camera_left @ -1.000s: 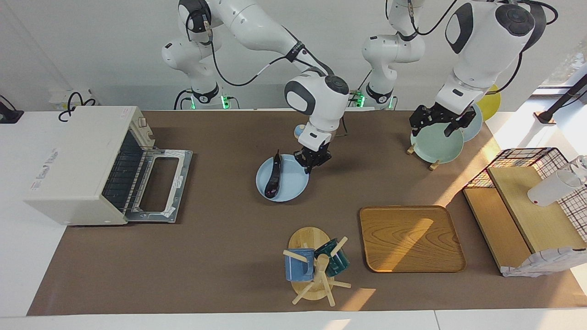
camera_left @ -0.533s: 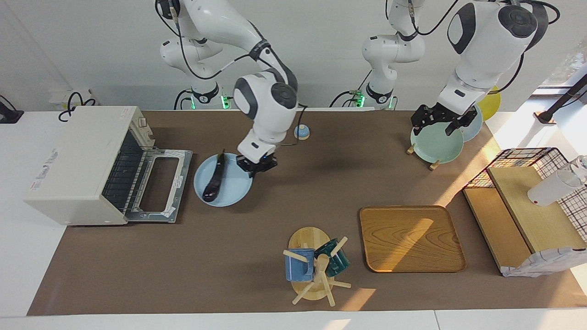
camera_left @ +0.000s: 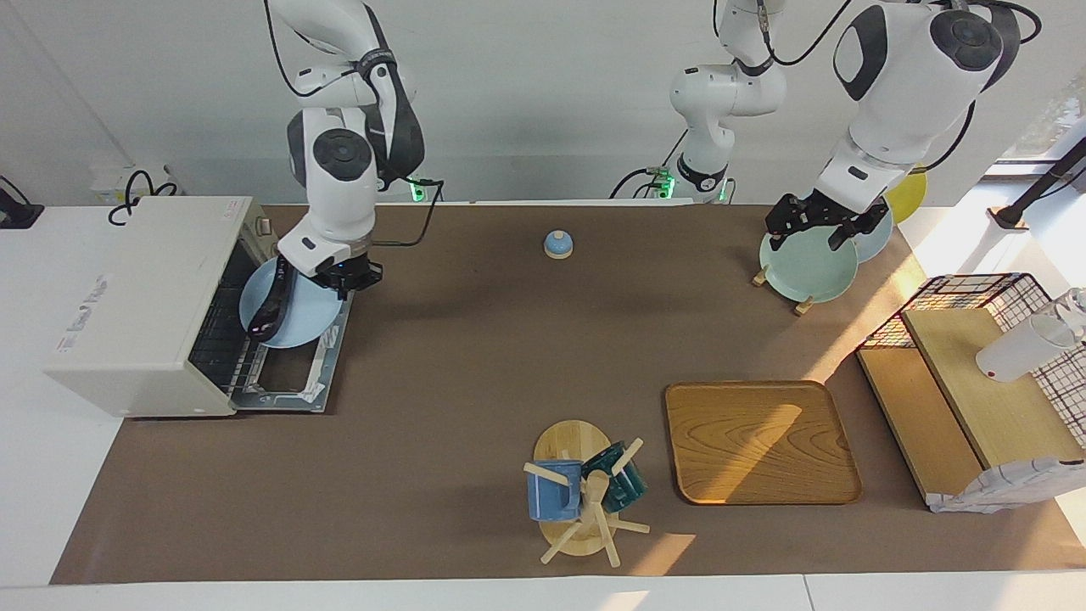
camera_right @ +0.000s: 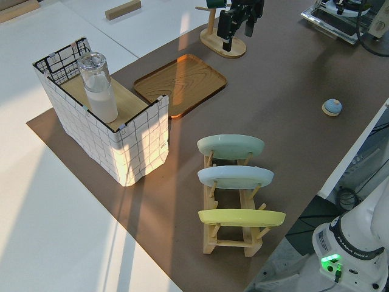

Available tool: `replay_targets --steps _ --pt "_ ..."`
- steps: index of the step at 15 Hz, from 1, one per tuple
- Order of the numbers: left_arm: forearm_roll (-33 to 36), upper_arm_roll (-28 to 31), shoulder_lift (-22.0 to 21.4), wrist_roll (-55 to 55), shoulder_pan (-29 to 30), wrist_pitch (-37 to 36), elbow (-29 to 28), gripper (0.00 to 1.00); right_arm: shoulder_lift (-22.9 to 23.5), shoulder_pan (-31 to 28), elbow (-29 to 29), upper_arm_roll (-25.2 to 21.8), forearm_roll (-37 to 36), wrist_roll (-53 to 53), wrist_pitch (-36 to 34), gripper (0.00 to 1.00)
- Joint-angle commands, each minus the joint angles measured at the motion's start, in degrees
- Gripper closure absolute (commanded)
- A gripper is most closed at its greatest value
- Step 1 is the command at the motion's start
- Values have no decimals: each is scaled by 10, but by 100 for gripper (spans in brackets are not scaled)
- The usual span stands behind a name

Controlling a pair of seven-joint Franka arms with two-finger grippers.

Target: Put eggplant into oven

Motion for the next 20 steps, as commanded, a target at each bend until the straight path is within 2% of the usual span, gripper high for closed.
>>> replay_targets --steps 1,6,10,12,13,16,18,19,20 --pt "0 -6 -3 11 8 -12 5 0 -25 -73 -26 8 -3 -83 22 100" --pt "-5 -6 -4 12 9 -9 5 0 -45 -132 -103 8 -2 -134 134 100" --pt "-10 -6 -4 13 9 -9 4 0 -21 -143 -108 8 0 -134 179 100" --pt "-15 -5 -5 19 9 -9 4 0 -19 -140 -106 8 4 -132 175 100" --pt "-15 -5 -5 21 10 -8 3 0 -19 -142 -105 9 7 -133 175 96" --pt "-15 -4 -7 21 11 -10 3 0 -16 -135 -89 10 27 -135 153 69" --pt "-15 -3 -7 16 9 -11 3 0 -11 -109 -65 11 34 -133 135 70" --pt "-15 -3 -7 16 9 -10 3 0 -4 -92 -51 12 34 -127 130 77" --pt "-14 -3 -7 16 5 -9 2 0 -1 -71 -42 12 39 -112 129 90"
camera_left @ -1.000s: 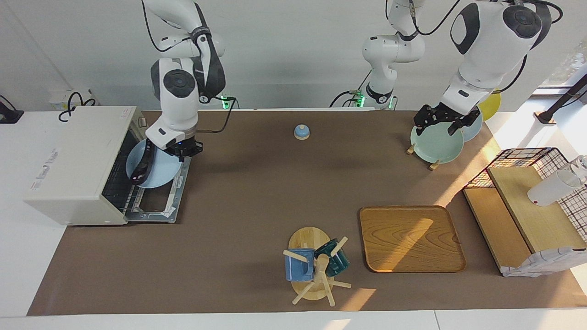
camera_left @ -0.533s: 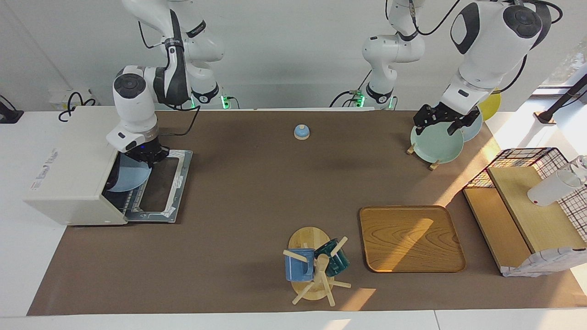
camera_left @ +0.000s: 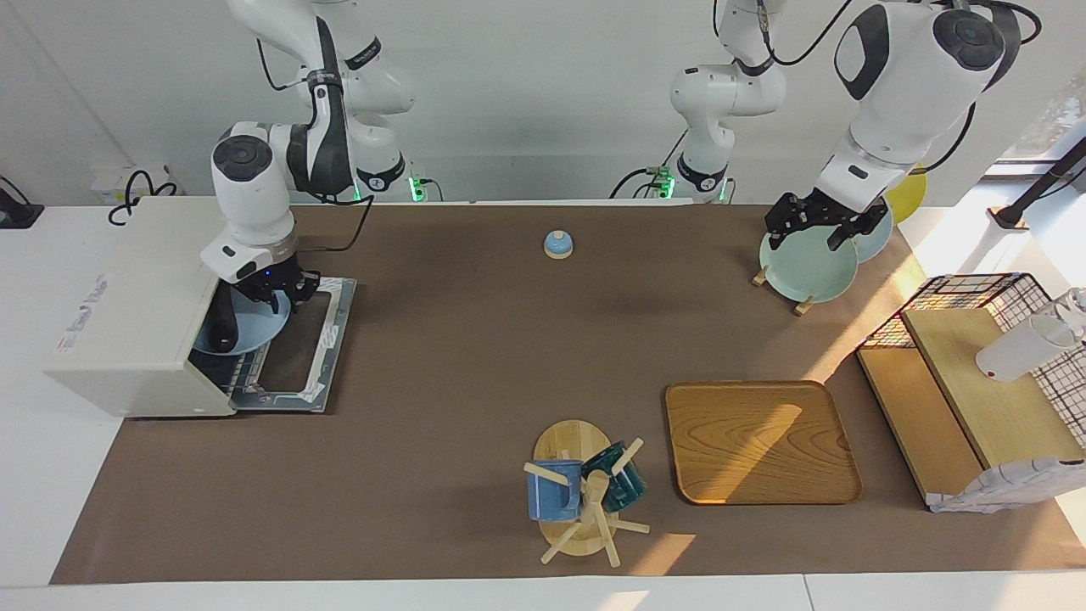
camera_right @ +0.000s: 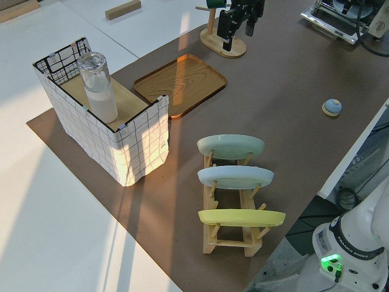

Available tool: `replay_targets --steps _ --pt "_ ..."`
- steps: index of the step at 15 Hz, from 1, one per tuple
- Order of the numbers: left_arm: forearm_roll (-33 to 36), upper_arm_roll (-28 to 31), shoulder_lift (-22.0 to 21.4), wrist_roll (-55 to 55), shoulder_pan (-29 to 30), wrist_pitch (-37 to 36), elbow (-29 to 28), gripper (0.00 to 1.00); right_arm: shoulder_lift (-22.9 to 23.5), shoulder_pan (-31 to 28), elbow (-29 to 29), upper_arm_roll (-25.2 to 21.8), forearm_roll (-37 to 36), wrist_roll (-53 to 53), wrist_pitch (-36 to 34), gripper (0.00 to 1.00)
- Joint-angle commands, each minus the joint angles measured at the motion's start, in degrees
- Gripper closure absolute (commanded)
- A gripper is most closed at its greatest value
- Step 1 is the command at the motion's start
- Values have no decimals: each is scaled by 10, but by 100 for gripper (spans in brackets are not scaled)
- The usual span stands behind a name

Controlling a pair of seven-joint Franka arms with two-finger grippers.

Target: Put eggplant into oven

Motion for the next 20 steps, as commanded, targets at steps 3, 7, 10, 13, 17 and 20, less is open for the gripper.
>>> replay_targets --steps 3,7,10,13,17,20 --pt "-7 -3 -7 7 3 -8 1 0 51 89 37 5 24 97 16 100" --pt "-6 0 -7 7 9 -9 1 0 116 95 34 4 25 148 80 100" --pt "-6 -1 -7 7 9 -9 1 0 125 92 28 3 17 158 76 100" --pt "-6 -1 -7 7 9 -9 1 0 128 93 28 2 -50 158 44 100" --pt "-6 -1 -7 7 9 -9 1 0 126 96 30 1 -113 158 18 100" --pt "-6 -1 -7 7 9 -9 1 0 125 97 34 3 -170 154 0 100"
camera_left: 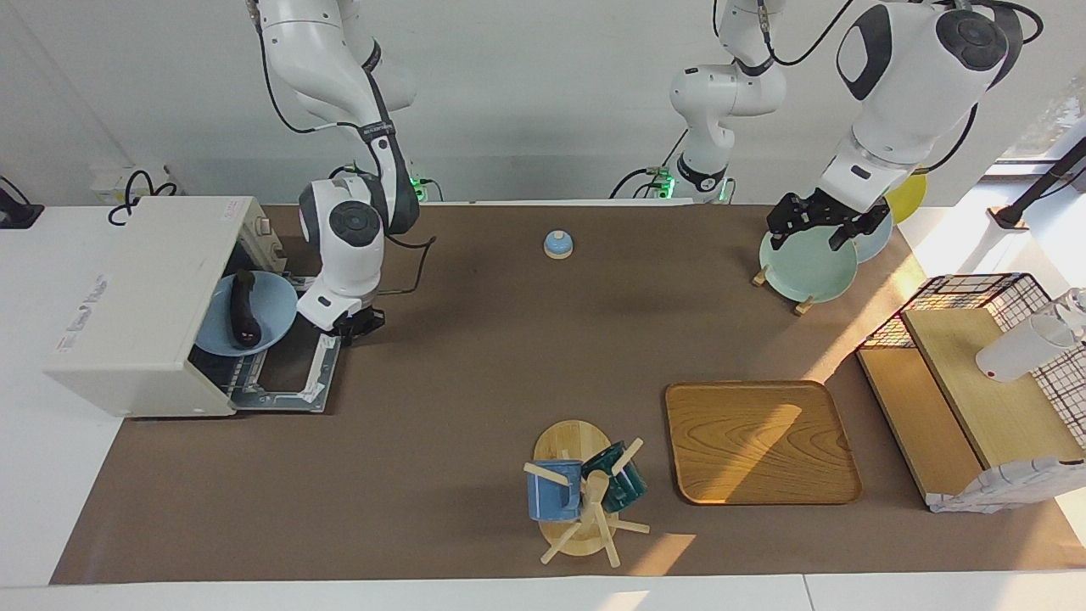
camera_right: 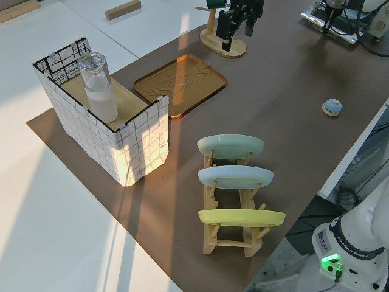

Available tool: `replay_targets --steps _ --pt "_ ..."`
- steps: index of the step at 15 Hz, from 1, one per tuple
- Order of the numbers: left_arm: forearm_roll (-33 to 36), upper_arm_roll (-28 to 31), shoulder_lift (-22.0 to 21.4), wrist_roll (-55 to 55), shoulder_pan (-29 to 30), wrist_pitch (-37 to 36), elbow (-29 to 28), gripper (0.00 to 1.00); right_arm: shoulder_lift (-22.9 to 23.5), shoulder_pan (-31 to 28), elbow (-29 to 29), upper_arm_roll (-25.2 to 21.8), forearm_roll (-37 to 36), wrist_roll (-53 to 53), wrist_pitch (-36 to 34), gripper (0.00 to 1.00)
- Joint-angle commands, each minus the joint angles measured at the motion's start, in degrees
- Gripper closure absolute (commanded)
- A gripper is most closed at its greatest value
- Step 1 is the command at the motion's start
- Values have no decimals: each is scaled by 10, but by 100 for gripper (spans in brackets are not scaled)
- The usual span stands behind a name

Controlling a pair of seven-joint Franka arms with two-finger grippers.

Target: Put eggplant into oven

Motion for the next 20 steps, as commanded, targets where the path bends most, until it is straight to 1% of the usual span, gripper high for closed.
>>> replay_targets --steps 1,3,4,5,6,7,10,12,14,17,20 --pt "-6 -3 -7 7 8 -9 1 0 -6 -5 16 -1 -59 0 -34 100" --pt "-6 -3 -7 7 8 -9 1 0 -5 -6 55 1 -60 -54 -85 100" --pt "-6 -3 -7 7 8 -9 1 0 -6 -8 85 1 -52 -93 -120 100" --pt "-6 -3 -7 7 8 -9 1 0 -10 -12 106 1 -50 -113 -144 100" --pt "-6 -3 -7 7 8 -9 1 0 -23 -16 120 0 -33 -125 -159 100" --pt "-6 -3 -7 7 8 -9 1 0 -34 -23 125 -2 -14 -143 -166 100" --pt "-6 -3 -7 7 8 -9 1 0 -69 -52 126 -2 -6 -187 -195 100" --pt "-6 -3 -7 7 8 -9 1 0 -84 -73 125 -2 2 -212 -208 100" --pt "-6 -3 -7 7 8 -9 1 0 -99 -93 125 -3 25 -245 -212 100" --pt "-6 -3 -7 7 8 -9 1 0 -108 -116 125 -5 29 -271 -221 100" --pt "-6 -3 -7 7 8 -9 1 0 -118 -123 126 -9 60 -282 -233 100"
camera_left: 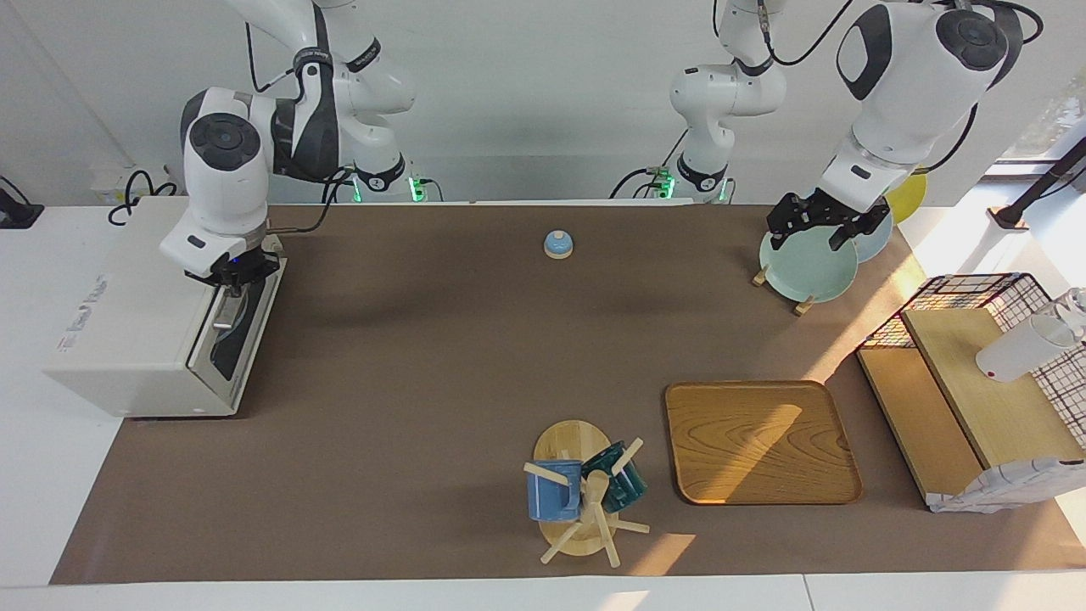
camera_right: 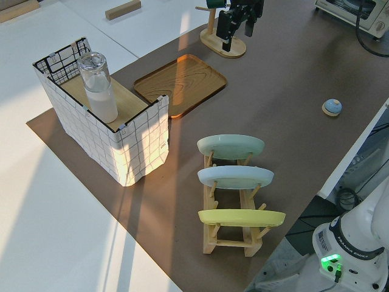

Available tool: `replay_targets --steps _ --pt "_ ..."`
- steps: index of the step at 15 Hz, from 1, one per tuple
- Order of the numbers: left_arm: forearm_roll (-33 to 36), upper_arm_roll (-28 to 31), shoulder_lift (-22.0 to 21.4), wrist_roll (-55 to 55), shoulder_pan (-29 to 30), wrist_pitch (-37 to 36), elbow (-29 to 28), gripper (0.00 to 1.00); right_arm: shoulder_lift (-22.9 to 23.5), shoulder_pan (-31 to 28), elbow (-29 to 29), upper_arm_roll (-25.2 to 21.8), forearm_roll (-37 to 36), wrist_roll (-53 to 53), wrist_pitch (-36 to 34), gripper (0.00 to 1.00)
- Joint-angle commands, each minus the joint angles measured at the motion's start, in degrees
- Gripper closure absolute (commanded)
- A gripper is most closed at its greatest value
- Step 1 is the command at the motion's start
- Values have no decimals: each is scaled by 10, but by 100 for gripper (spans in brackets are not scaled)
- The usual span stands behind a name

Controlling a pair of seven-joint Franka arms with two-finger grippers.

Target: Put eggplant into oven

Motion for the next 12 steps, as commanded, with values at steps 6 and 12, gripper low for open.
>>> replay_targets --steps 6,12 --pt "-6 -3 -7 7 8 -9 1 0 -19 -4 107 -9 180 -12 -116 87" --pt "-6 -3 -7 7 8 -9 1 0 -10 -5 130 -8 227 30 -122 0"
